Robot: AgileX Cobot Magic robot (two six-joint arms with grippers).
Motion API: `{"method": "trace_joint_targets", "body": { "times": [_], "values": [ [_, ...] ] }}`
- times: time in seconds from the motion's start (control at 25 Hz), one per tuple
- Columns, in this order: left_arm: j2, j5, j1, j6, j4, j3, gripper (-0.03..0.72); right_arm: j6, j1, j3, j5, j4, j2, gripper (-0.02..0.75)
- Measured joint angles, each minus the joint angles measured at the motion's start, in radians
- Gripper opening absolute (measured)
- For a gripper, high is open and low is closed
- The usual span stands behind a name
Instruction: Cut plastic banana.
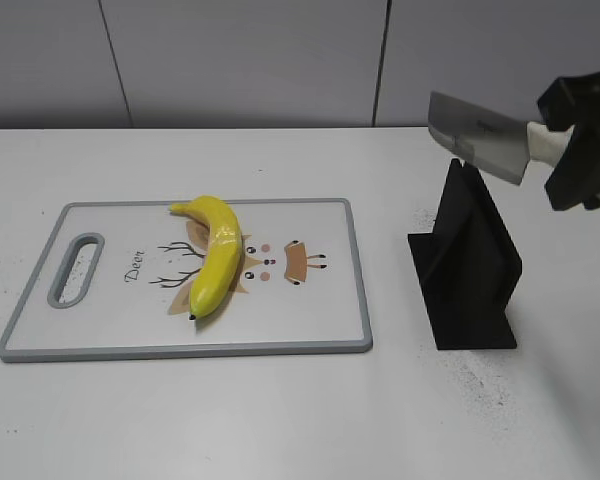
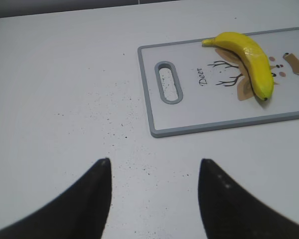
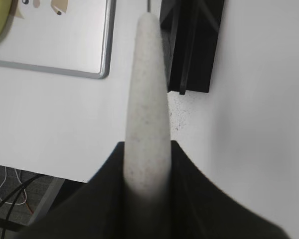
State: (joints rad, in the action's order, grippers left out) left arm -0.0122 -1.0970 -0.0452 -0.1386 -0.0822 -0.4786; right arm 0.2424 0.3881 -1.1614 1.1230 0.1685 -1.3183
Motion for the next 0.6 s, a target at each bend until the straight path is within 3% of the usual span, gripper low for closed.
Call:
{"method": "trace_joint_targets", "body": {
  "times": [0.32, 0.6],
  "values": [
    [0.0, 0.0, 0.0, 0.0, 0.0, 0.0, 0.534, -0.084, 0.0, -0.115, 0.054, -0.035, 0.001, 0.162],
    [0.0, 0.023, 0.0, -0.033, -0.001, -0.031, 0.534, -0.522, 0.0, -0.147, 0.077, 0.034, -0.011, 0.162]
  ]
}}
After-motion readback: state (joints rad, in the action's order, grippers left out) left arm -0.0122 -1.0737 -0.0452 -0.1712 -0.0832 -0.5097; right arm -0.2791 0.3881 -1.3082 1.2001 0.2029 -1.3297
